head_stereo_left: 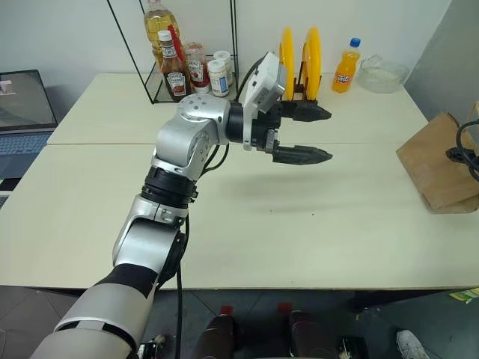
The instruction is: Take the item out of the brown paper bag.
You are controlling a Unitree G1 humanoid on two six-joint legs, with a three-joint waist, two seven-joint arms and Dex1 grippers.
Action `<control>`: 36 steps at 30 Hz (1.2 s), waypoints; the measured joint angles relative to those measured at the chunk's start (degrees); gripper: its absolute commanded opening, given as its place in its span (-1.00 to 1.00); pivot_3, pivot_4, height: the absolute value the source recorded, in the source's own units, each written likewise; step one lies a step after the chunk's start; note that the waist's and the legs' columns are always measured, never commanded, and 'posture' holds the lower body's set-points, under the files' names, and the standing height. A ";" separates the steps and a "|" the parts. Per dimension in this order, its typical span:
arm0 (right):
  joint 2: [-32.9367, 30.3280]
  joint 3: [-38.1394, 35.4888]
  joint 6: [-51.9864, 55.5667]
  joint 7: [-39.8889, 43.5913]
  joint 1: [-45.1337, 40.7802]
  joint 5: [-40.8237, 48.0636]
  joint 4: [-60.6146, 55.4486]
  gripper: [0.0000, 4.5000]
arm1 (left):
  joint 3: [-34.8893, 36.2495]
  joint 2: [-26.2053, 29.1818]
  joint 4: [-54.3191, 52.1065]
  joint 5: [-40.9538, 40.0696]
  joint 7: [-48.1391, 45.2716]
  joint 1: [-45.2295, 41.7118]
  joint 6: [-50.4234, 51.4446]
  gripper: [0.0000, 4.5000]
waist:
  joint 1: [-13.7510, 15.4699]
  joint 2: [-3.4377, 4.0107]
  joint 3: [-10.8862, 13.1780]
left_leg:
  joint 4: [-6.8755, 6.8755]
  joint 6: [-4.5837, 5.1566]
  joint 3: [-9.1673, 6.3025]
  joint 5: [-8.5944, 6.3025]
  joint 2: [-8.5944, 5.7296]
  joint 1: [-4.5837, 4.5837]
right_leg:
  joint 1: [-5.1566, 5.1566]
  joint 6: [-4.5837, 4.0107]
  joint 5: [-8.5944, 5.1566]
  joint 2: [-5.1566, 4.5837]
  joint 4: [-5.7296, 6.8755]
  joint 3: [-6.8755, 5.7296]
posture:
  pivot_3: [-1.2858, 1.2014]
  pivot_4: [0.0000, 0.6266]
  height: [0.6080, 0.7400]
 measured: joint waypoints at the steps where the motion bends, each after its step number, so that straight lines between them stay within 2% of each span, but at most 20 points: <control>1: 0.08 0.00 0.02 0.01 -0.13 -0.11 0.37 1.00 | -0.06 0.05 -0.61 -0.07 0.02 0.50 0.63 0.99 | 0.00 0.00 0.00 | 0.00 0.00 0.01 0.00 0.00 0.00 | 0.00 0.00 0.00 0.00 0.00 0.00 | 0.03 -0.52 1.00; 9: 1.68 -1.97 4.29 -1.62 -0.17 0.41 1.20 1.00 | -0.21 0.32 -2.41 -0.12 0.06 1.57 1.99 0.99 | -0.01 0.01 0.00 | 0.07 0.02 -0.03 0.01 0.03 0.03 | 0.01 0.03 0.02 0.03 0.11 -0.05 | 0.03 -0.52 1.00; 10: 1.68 -2.66 4.80 -1.93 -0.17 0.55 1.20 0.92 | -0.21 0.31 -2.40 -0.12 0.04 1.55 1.99 1.00 | -0.02 0.01 0.00 | 0.08 0.02 -0.01 0.01 0.03 0.03 | 0.01 0.04 0.02 0.03 0.12 -0.04 | 0.03 -0.52 1.00; 12: 1.69 -4.01 5.30 -2.39 -0.17 1.06 1.22 0.74 | -0.22 0.26 -2.24 -0.11 -0.04 1.47 1.92 1.00 | -0.04 0.01 0.00 | 0.08 0.02 0.01 0.01 0.02 0.02 | 0.01 0.04 0.03 0.03 0.11 -0.02 | 0.03 -0.52 1.00; 14: 1.69 -5.20 5.21 -2.53 -0.16 1.72 1.21 0.45 | -0.22 -0.08 -1.80 -0.10 -0.12 1.33 1.75 1.00 | -0.05 0.01 -0.01 | 0.08 0.02 0.02 0.01 0.02 0.02 | 0.01 0.04 0.03 0.03 0.10 -0.02 | 0.03 -0.52 1.00; 23: 1.72 -6.12 6.48 -2.35 0.87 2.60 -0.22 -0.99 | -0.34 -0.68 -0.99 -0.08 -0.68 0.58 1.61 1.00 | -0.09 0.02 -0.01 | 0.10 0.02 0.03 0.01 0.03 0.03 | 0.01 0.04 0.03 0.03 0.11 -0.02 | 0.03 -0.52 1.00; 31: 1.72 -6.19 7.18 -2.26 2.56 2.60 -2.48 -0.99 | -0.36 -0.17 -0.99 0.09 -1.47 0.57 1.63 1.00 | -0.23 0.02 -0.01 | 0.13 0.02 0.01 0.01 0.03 0.03 | 0.02 0.04 0.03 0.03 0.13 -0.03 | 0.03 -0.52 1.00; 36: 2.04 -6.03 5.33 1.42 7.70 3.14 -11.38 -0.99 | -0.36 0.35 -0.66 0.31 -1.27 0.57 1.54 1.00 | -0.72 0.03 -0.02 | 0.24 0.03 0.04 0.01 0.06 0.03 | 0.05 0.08 0.05 0.03 0.14 -0.02 | 0.03 -0.52 1.00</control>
